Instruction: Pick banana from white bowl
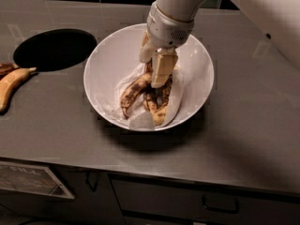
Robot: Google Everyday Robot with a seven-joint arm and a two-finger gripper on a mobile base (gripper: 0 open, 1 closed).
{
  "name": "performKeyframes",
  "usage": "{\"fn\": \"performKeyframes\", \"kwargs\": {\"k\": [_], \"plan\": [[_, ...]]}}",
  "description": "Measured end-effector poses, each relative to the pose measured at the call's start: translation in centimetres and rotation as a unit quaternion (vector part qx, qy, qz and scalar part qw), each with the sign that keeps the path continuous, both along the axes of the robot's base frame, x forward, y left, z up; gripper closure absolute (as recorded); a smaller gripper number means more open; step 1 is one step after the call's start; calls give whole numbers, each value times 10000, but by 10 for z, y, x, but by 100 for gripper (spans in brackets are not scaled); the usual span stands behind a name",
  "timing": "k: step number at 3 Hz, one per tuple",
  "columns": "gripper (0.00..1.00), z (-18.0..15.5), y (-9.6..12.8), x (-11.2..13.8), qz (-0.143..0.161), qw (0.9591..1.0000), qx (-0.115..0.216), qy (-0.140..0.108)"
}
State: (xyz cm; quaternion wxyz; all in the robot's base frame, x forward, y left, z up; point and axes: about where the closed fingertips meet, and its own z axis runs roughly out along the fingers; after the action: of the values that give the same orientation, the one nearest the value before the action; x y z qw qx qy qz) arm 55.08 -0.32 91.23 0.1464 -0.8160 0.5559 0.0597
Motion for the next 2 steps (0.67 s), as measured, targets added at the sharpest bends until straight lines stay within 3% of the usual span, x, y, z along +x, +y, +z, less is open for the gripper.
{"fn": "performKeyframes", "kwargs": {"k": [2], "plan": [[39, -11, -3, 1, -7, 10000, 45, 67]]}}
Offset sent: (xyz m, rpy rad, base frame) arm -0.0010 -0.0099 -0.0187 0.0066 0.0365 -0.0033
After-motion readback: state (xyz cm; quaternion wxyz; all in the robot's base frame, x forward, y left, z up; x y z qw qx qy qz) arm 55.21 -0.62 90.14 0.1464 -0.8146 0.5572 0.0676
